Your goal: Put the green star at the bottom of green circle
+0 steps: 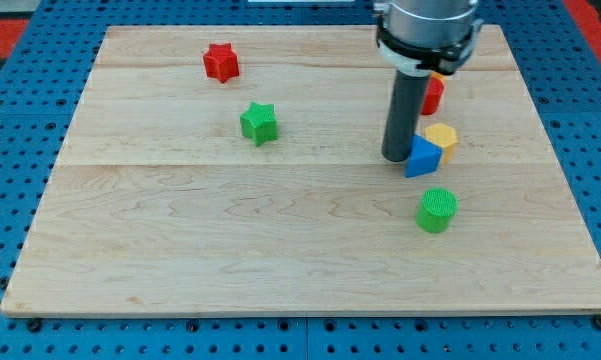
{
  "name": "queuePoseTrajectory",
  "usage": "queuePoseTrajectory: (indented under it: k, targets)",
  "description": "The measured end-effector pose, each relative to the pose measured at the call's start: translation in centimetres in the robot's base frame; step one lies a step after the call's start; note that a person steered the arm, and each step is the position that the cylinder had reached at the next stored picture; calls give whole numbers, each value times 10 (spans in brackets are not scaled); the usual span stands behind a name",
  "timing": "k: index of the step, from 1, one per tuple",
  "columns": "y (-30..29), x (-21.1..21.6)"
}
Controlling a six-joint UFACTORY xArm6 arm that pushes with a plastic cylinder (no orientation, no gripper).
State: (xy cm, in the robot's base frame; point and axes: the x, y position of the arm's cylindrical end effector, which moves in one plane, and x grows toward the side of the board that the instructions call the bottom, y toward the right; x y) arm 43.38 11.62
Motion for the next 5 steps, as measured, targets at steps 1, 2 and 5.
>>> queuePoseTrajectory:
  k: [1,2,5]
  targets:
    - [20,5]
    - [-3,5]
    - [-242,-51]
